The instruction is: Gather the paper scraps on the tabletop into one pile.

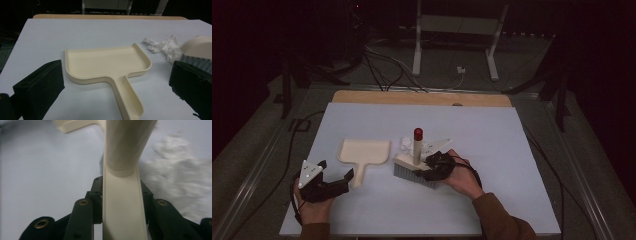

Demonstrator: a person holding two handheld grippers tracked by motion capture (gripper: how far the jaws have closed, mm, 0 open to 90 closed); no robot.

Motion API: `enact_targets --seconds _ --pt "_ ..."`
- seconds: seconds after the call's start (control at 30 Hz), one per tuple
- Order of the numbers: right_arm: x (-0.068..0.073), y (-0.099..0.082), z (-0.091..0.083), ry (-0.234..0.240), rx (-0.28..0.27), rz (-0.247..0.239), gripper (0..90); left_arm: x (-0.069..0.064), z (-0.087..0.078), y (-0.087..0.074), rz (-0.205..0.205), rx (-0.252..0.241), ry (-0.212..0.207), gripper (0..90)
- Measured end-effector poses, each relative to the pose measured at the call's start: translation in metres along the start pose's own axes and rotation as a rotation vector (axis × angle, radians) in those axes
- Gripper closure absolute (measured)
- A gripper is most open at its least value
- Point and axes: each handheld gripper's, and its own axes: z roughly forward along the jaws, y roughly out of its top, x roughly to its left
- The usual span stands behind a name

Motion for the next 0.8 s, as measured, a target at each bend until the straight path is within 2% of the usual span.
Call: enact_targets --seconds 0.17,0.4,0.5,0.6,0.73,0.8 --pt "-0.011 -0.001 0.0 -0.063 -0.032 0.041 67.3 0.0 0.0 0.0 -0.001 -0.001 0.0 0.4" --pt "-0.02 -0.003 -0.003 -0.15 -0.036 0.117 67.3 0.0 0.0 0.0 -0.001 -0.001 0.0 0.4" --pt "-0.021 -0.004 -0.005 -0.151 -0.035 0.139 67.3 0.0 0.0 0.0 0.0 0.0 -0.001 0.4" --pt "-0.018 -0.003 -0.008 -0.132 -0.043 0.149 67.3 0.0 0.0 0.0 -0.002 0.0 -0.001 0.4" --pt "-0.01 0.001 -0.016 -0.099 -0.078 0.178 67.2 0.0 0.0 0.0 -0.002 0.0 -0.001 0.4" --pt "-0.008 0.004 -0.023 -0.103 -0.104 0.18 67.2 0.0 0.0 0.0 -0.002 0.0 -0.001 0.4"
